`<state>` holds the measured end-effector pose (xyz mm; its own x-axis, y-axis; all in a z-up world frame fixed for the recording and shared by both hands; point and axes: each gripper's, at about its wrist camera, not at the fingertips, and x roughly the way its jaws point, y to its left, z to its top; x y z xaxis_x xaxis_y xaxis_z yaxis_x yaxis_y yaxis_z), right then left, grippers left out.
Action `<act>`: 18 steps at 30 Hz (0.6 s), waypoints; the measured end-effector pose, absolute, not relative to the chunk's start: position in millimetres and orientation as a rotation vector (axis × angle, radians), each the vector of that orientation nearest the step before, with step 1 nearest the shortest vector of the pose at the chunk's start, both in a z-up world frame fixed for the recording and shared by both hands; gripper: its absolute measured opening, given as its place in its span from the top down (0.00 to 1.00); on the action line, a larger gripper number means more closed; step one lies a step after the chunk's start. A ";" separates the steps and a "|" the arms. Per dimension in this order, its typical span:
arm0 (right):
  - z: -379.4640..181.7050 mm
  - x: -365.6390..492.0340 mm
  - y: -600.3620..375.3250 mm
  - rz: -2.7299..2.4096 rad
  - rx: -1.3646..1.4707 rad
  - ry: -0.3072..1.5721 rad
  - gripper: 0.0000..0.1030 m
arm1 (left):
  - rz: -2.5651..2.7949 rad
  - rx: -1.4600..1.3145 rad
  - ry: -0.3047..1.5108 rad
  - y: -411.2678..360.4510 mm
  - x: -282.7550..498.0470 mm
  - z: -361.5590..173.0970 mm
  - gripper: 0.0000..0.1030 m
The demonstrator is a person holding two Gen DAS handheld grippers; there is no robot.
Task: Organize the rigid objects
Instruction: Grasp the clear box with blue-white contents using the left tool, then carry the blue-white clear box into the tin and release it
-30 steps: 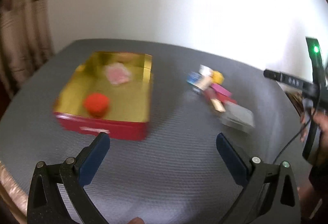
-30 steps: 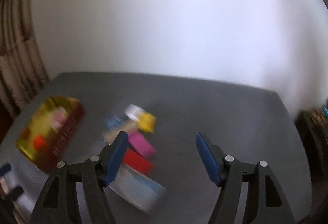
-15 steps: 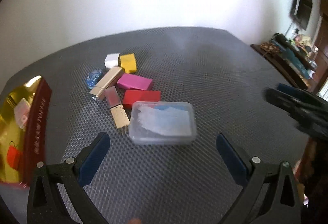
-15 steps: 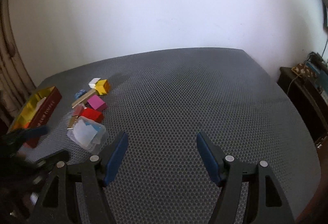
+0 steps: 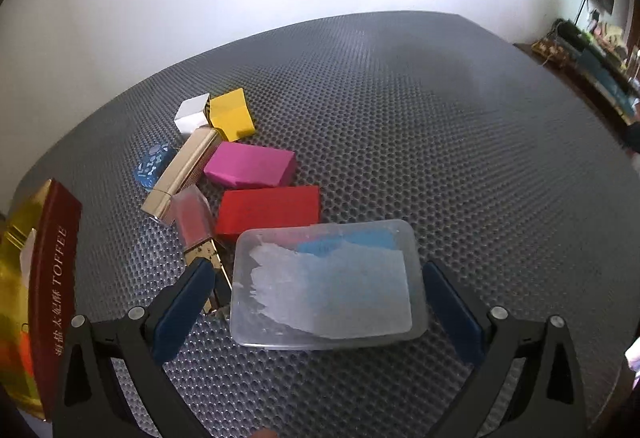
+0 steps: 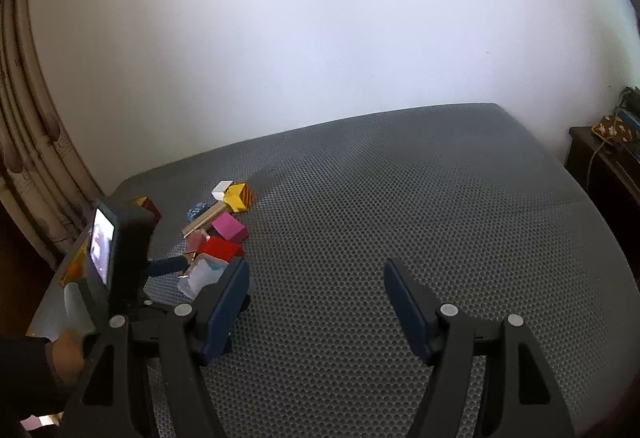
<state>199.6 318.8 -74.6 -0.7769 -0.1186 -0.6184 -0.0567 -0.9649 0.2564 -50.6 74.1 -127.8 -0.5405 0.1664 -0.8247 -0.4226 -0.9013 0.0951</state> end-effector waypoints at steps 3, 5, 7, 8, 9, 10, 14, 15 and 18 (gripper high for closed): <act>-74.6 198.4 321.8 -2.927 1.039 -0.427 0.30 | 2.469 -1.264 0.379 72.2 -42.6 -122.4 0.19; -75.2 198.6 324.4 -2.936 1.040 -0.443 0.30 | 2.467 -1.258 0.338 68.6 -37.6 -117.9 0.19; -75.5 198.3 325.0 -2.943 1.042 -0.448 0.30 | 2.498 -1.221 0.317 65.2 -32.1 -107.9 0.19; -74.6 199.3 324.0 -2.948 1.033 -0.444 0.30 | 2.507 -1.205 0.280 61.4 -30.5 -100.2 0.19; -75.0 198.6 323.3 -2.950 1.030 -0.440 0.30 | 2.520 -1.190 0.245 55.8 -28.3 -91.3 0.19; -74.6 198.5 321.9 -2.953 1.029 -0.431 0.30 | 2.536 -1.174 0.208 49.2 -26.1 -80.6 0.19; -73.6 194.9 317.0 -2.954 1.014 -0.411 0.29 | 2.582 -1.101 0.140 33.1 -29.7 -43.5 0.19; -73.9 192.7 315.4 -2.950 1.024 -0.403 0.29 | 2.596 -1.089 0.121 24.6 -31.7 -32.0 0.19; -72.8 190.5 314.1 -2.938 1.041 -0.409 0.29 | 2.633 -1.083 0.054 4.6 -42.4 -9.5 0.19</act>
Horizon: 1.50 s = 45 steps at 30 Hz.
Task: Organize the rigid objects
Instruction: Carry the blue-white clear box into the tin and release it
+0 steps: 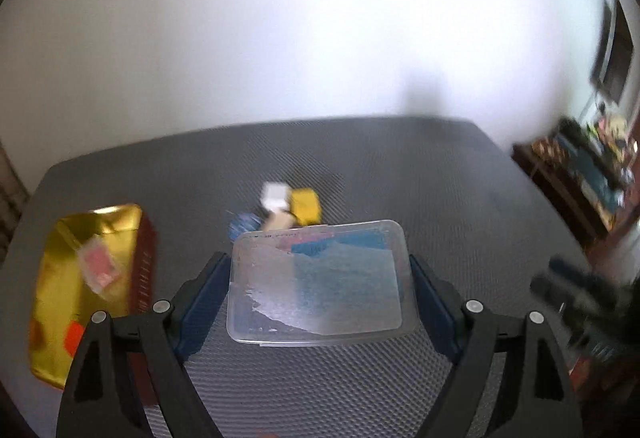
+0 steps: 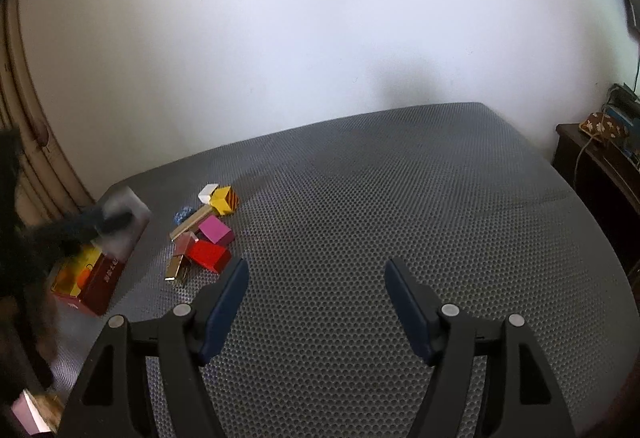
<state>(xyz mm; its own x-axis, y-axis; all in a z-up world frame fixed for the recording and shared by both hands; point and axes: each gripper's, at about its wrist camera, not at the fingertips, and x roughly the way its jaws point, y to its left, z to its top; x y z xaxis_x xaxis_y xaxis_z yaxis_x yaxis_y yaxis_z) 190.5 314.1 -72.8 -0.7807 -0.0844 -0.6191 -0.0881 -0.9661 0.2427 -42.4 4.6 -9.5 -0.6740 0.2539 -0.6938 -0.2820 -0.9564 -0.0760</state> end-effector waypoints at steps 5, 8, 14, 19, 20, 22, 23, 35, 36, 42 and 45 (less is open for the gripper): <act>-67.0 189.6 314.7 2.935 -1.038 0.403 0.29 | 2.758 -1.048 0.022 -33.0 -60.3 26.1 0.19; -66.3 191.0 315.2 2.932 -1.031 0.398 0.29 | 2.832 -1.051 0.048 -52.8 -68.0 34.8 0.19; -66.6 192.3 312.1 2.938 -1.037 0.389 0.29 | 2.963 -1.089 0.073 -98.4 -83.1 43.1 0.19; -70.4 190.2 306.2 2.943 -1.050 0.381 0.29 | 3.034 -1.149 0.076 -138.2 -100.1 45.5 0.19; -71.5 189.6 304.6 2.943 -1.053 0.374 0.29 | 3.046 -1.168 0.061 -148.0 -101.2 44.7 0.19; -73.1 188.8 303.1 2.945 -1.057 0.372 0.29 | 3.050 -1.230 0.025 -161.4 -109.1 35.4 0.19; -73.7 188.4 302.6 2.946 -1.060 0.373 0.29 | 3.058 -1.264 0.005 -167.4 -108.6 29.8 0.19; -80.7 182.9 304.2 2.932 -1.089 0.386 0.29 | 2.924 -1.642 -0.193 -217.3 -111.2 -53.2 0.19; -81.4 182.5 303.8 2.932 -1.093 0.385 0.29 | 2.907 -1.647 -0.170 -212.9 -109.3 -57.1 0.19; -85.7 180.8 299.7 2.931 -1.117 0.372 0.29 | 2.776 -1.787 -0.129 -200.8 -116.6 -89.8 0.19; -85.5 180.4 301.3 2.929 -1.113 0.378 0.29 | 2.740 -1.840 -0.209 -209.3 -123.6 -104.0 0.19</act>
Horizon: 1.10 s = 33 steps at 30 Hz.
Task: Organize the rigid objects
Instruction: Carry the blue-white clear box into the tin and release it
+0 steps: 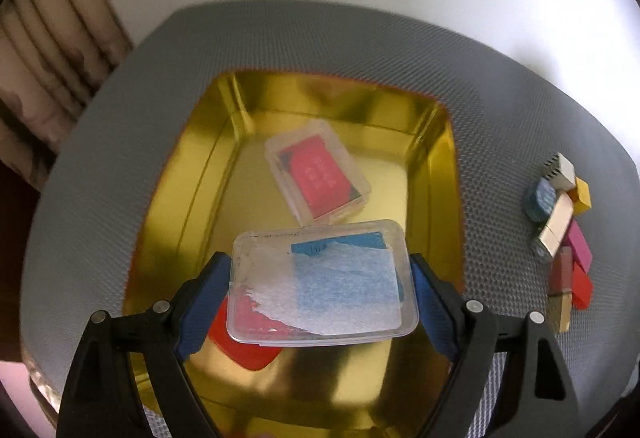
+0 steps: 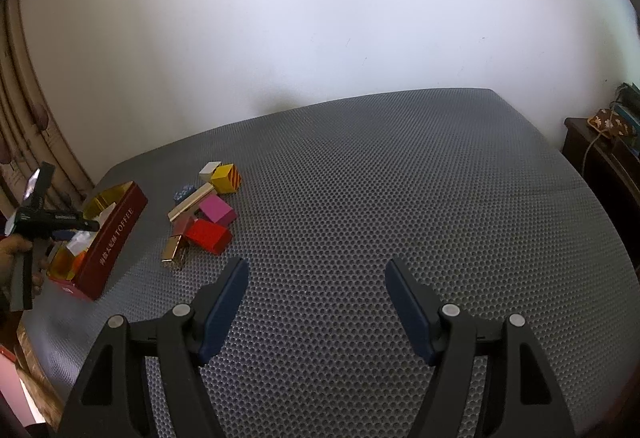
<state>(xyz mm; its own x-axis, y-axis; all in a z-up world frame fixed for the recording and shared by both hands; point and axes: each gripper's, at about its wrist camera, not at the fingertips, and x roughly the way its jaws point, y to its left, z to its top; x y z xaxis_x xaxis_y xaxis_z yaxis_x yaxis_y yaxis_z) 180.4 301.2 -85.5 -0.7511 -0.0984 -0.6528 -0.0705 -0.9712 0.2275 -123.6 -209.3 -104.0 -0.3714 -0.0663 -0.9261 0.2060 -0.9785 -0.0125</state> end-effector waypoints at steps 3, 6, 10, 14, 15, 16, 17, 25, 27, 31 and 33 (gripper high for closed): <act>-85.7 178.9 301.2 -2.901 1.107 -0.375 0.29 | -2.447 1.668 0.159 -210.2 -131.9 -112.2 0.19; -85.8 178.8 302.2 -2.886 1.121 -0.362 0.29 | -2.435 1.670 0.130 -208.1 -141.2 -116.5 0.19; -86.9 178.0 303.2 -2.879 1.129 -0.357 0.29 | -2.424 1.637 0.068 -204.2 -152.0 -124.3 0.19; -89.2 177.7 304.2 -2.876 1.135 -0.359 0.29 | -2.417 1.615 0.050 -208.4 -155.0 -129.0 0.19; -89.9 177.3 304.7 -2.876 1.136 -0.360 0.29 | -2.417 1.605 0.051 -209.0 -153.6 -129.7 0.19; -90.1 177.2 305.0 -2.876 1.138 -0.361 0.29 | -2.423 1.594 0.059 -208.0 -153.1 -132.1 0.19; -90.8 177.0 305.4 -2.876 1.140 -0.363 0.29 | -2.428 1.585 0.057 -206.7 -152.2 -132.8 0.19; -93.0 177.6 300.9 -2.864 1.157 -0.340 0.29 | -2.438 1.574 0.083 -206.3 -143.3 -129.7 0.04; -92.6 178.0 298.4 -2.867 1.157 -0.319 0.29 | -2.459 1.553 0.120 -207.4 -137.2 -122.9 0.00; -99.8 175.2 288.1 -2.846 1.194 -0.300 0.29 | -2.538 1.483 0.145 -210.2 -121.5 -99.9 0.00; -105.2 172.2 275.9 -2.818 1.222 -0.276 0.29 | -2.600 1.397 0.129 -208.1 -105.6 -78.3 0.00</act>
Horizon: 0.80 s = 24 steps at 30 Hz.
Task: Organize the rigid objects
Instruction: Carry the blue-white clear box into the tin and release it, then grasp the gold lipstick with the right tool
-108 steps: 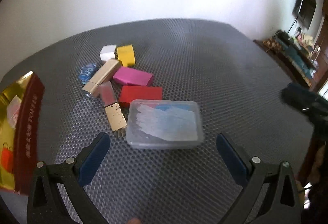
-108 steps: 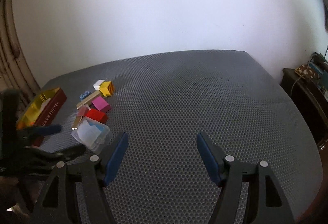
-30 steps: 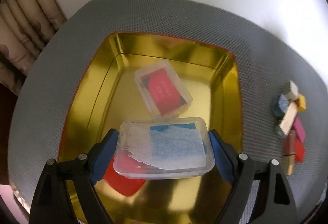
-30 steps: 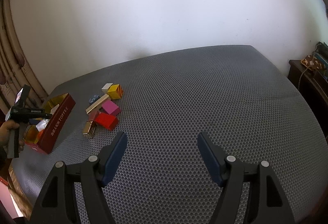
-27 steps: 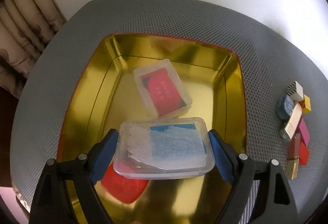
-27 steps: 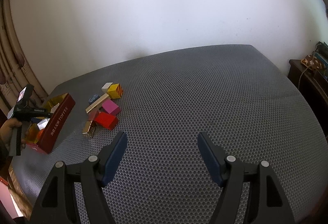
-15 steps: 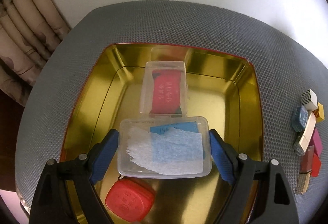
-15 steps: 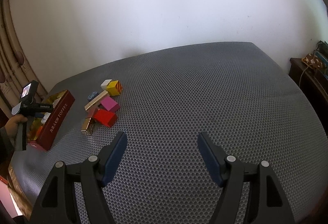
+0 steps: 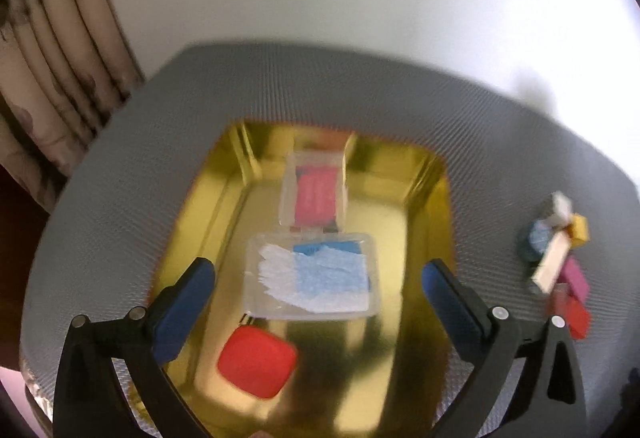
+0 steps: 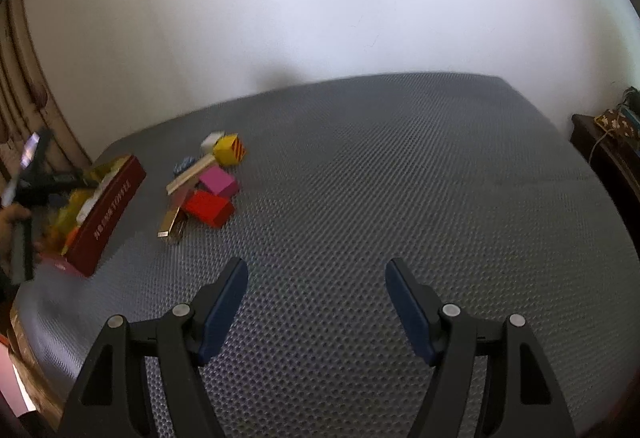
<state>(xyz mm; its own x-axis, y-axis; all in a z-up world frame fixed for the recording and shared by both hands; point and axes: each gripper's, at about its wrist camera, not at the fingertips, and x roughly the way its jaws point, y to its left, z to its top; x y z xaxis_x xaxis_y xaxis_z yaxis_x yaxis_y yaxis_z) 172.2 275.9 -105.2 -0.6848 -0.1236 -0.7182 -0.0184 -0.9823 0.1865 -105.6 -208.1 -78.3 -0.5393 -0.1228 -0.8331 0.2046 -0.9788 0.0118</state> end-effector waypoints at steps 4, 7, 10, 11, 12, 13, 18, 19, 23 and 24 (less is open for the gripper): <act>-112.3 158.2 231.7 -2.725 1.247 -0.158 0.29 | -2.727 1.140 -0.013 -196.6 -59.8 -37.6 0.00; -115.3 137.7 194.9 -2.648 1.257 -0.117 0.29 | -2.816 0.961 -0.090 -186.3 -18.0 -20.1 0.00; -117.8 109.7 166.4 -2.636 1.266 -0.066 0.29 | -2.860 0.897 -0.059 -174.7 18.3 -23.1 0.00; -120.0 100.6 160.6 -2.616 1.289 -0.081 0.29 | -2.877 0.918 -0.019 -171.7 26.6 -28.7 0.00; -121.7 95.6 157.4 -2.594 1.303 -0.107 0.29 | -2.889 0.950 0.023 -170.3 33.0 -34.7 0.00; -124.5 87.0 149.5 -2.569 1.320 -0.133 0.29 | -2.900 0.959 0.066 -168.2 41.9 -41.8 0.00; -136.2 62.5 123.6 -2.617 1.409 -0.009 0.29 | -2.923 0.983 0.149 -163.3 66.9 -56.7 0.00; -138.9 58.6 123.9 -2.615 1.430 -0.016 0.29 | -2.927 0.983 0.133 -163.0 70.7 -56.2 0.00; -144.9 37.1 118.5 -2.644 1.443 -0.013 0.29 | -2.970 1.046 0.099 -159.0 65.8 -55.6 0.00; -145.2 29.9 116.5 -2.648 1.447 0.003 0.29 | -2.984 1.064 0.117 -158.2 65.2 -55.9 0.00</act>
